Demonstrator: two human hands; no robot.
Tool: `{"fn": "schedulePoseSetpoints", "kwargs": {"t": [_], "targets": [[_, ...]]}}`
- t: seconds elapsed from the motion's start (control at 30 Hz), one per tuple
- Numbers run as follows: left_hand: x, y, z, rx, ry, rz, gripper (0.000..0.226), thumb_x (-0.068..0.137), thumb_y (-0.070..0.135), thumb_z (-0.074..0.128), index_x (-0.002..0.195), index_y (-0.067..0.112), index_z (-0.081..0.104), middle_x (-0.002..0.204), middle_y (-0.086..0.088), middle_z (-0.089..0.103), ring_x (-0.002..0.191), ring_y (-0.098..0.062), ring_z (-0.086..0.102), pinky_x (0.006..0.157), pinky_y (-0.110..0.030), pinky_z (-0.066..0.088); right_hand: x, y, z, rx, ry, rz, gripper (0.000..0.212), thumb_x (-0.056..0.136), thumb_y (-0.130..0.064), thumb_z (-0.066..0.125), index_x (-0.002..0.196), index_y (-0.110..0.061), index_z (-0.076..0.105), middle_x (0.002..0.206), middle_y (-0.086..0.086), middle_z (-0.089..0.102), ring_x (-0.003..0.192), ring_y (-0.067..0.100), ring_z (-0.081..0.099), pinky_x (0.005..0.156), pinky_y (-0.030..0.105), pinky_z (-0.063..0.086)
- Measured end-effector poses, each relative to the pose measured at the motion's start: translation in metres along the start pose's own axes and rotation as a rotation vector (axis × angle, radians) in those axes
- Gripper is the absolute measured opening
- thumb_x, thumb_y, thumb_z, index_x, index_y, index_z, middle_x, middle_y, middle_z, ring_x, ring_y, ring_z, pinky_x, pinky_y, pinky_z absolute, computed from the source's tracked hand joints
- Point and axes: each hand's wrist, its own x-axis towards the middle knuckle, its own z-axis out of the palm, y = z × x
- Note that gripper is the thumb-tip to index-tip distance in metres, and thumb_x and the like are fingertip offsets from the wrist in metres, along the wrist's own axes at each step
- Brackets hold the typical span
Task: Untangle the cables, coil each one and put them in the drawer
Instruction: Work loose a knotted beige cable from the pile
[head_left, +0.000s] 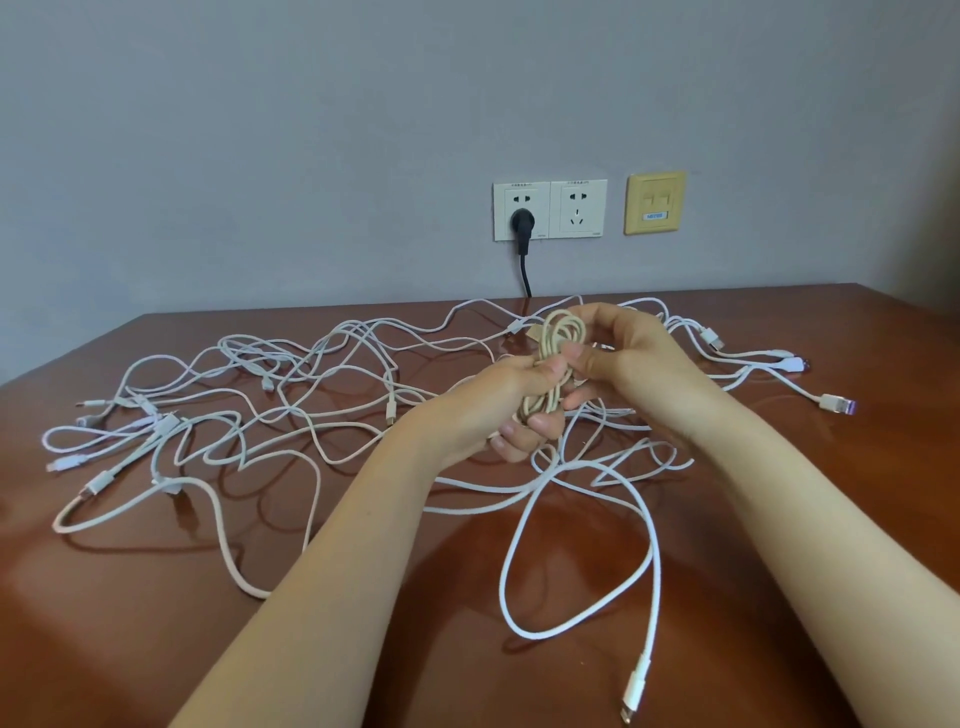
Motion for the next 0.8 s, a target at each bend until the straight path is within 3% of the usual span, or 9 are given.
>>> {"fn": "schedulePoseSetpoints", "kwargs": {"t": [0.13,0.2,0.3,0.47,0.63,0.7,0.8], "targets": [[0.003,0.001,0.002,-0.035,-0.010,-0.009,0.042,0.099,0.043,0.022,0.078,0.013,0.043,0.044,0.007,0.039,0.030,0.001,0.020,0.035,-0.011,0.013,0.004,0.006,0.005,-0.170,0.132,-0.089,0.019,0.093,0.004,0.045,0.086,-0.011,0.052,0.077,0.007,0.056,0.044,0.001,0.053,0.047,0.019,0.050],[0.005,0.002,-0.001,-0.107,-0.010,-0.025,0.049,0.098,0.047,0.018,0.078,0.011,0.044,0.047,0.004,0.040,0.031,-0.001,0.021,0.036,-0.014,0.013,0.004,0.006,0.006,-0.131,0.180,-0.108,0.026,0.093,0.006,0.043,0.078,-0.015,0.049,0.067,0.002,0.054,0.042,0.001,0.053,0.048,0.019,0.051],[0.005,0.004,-0.004,-0.163,0.046,-0.004,0.040,0.101,0.037,0.022,0.083,0.012,0.048,0.053,0.002,0.045,0.033,-0.002,0.026,0.037,-0.014,0.018,0.002,0.003,0.007,-0.050,0.209,-0.138,0.028,0.092,0.009,0.043,0.077,-0.014,0.049,0.069,0.003,0.055,0.044,0.001,0.056,0.049,0.016,0.051],[0.002,0.004,-0.011,-0.073,0.296,0.129,0.012,0.097,0.018,0.046,0.095,0.011,0.056,0.073,-0.003,0.049,0.042,-0.004,0.038,0.040,-0.015,0.031,-0.001,-0.005,0.002,0.068,0.151,-0.073,0.035,0.082,0.021,0.042,0.084,-0.010,0.058,0.076,0.005,0.063,0.061,0.006,0.065,0.061,0.016,0.054],[-0.011,0.013,-0.028,0.108,0.412,0.184,0.008,0.090,0.010,0.059,0.095,0.016,0.061,0.078,0.001,0.057,0.056,-0.006,0.049,0.049,-0.015,0.044,0.001,-0.009,0.006,0.210,0.100,0.019,0.033,0.082,0.015,0.038,0.089,-0.003,0.065,0.088,0.012,0.067,0.080,0.017,0.066,0.084,0.029,0.056],[-0.019,0.018,-0.039,0.188,0.441,0.198,0.016,0.087,0.008,0.062,0.102,0.013,0.063,0.080,0.001,0.060,0.059,-0.006,0.053,0.054,-0.015,0.049,0.003,-0.013,0.014,0.232,0.100,0.036,0.025,0.088,0.010,0.043,0.088,-0.004,0.064,0.089,0.014,0.065,0.078,0.017,0.064,0.082,0.031,0.056],[-0.031,0.026,-0.056,0.250,0.438,0.198,0.021,0.087,0.006,0.061,0.108,0.012,0.061,0.081,0.001,0.061,0.063,-0.006,0.056,0.061,-0.016,0.053,0.007,-0.021,0.029,0.221,0.093,0.052,0.021,0.087,0.012,0.050,0.087,-0.006,0.059,0.083,0.011,0.062,0.066,0.013,0.064,0.065,0.020,0.058]]}}
